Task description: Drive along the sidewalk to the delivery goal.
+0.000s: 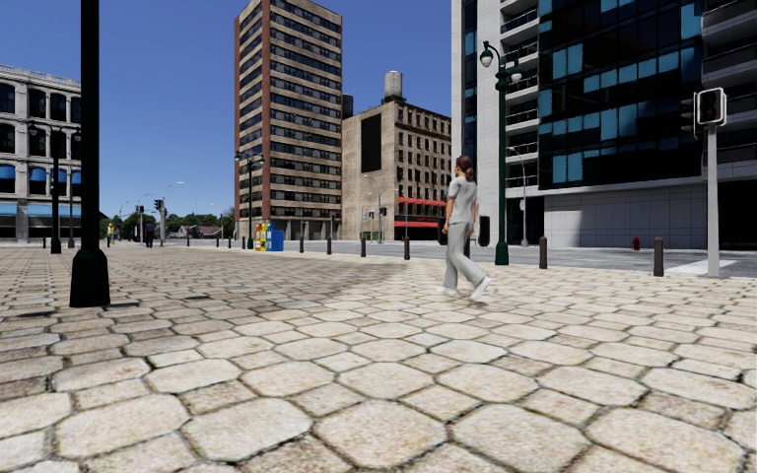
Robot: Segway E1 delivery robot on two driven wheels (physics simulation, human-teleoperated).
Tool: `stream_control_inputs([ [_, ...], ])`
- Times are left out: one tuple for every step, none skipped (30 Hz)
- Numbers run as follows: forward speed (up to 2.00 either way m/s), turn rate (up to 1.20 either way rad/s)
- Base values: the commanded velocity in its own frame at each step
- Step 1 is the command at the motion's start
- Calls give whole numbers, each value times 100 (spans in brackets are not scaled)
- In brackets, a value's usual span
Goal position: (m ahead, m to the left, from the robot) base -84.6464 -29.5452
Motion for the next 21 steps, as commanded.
stream_control_inputs([
  [0, 0],
  [0, 0],
  [0, 0],
  [0, 0],
  [0, 0],
  [0, 0],
  [0, 0],
  [0, 0],
  [0, 0],
  [0, 0],
  [0, 0],
  [0, 0],
  [0, 0],
  [0, 0],
  [0, 0],
  [0, 0],
  [0, 0],
  [0, 0],
  [0, 0],
  [0, 0],
  [0, 0],
])
